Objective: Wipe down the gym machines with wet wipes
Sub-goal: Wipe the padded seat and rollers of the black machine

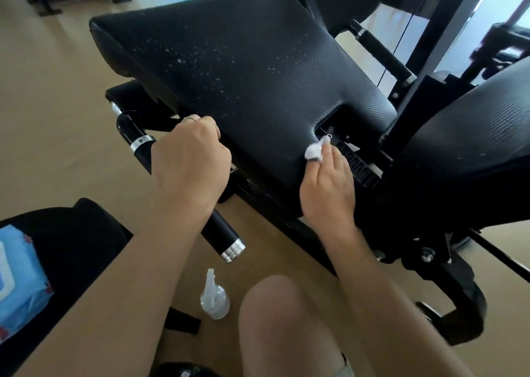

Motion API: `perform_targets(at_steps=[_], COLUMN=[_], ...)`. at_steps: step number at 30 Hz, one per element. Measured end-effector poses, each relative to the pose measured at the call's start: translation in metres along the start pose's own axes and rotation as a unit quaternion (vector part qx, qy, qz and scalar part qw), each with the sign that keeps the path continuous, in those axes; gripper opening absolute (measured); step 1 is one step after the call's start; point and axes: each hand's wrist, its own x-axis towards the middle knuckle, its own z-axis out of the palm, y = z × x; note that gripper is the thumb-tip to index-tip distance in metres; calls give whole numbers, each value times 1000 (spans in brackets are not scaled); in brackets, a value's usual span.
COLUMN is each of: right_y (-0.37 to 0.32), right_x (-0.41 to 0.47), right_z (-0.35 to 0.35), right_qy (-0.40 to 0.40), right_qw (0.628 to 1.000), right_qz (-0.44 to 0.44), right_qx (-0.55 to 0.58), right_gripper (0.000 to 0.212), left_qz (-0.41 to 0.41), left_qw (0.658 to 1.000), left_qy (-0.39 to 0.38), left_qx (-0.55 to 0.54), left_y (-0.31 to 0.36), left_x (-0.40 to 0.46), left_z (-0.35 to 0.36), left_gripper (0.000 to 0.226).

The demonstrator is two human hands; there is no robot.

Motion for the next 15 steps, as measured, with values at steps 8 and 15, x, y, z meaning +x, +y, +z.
perform_targets(at_steps=[8,15], right_y=[3,-27], right_x=[-10,-63], right_z=[-4,29], right_qy=[42,107], right_qw=[971,887], right_qz=[139,245], right_qx=[190,377], right_gripper=[40,51], left_qz=[-9,3], left_qw=[1000,1000], left_qy=[-7,5], left_qx=[-13,-13], left_y=[0,-1], left_x=[-1,-3], left_z=[0,2], left_gripper=[28,30])
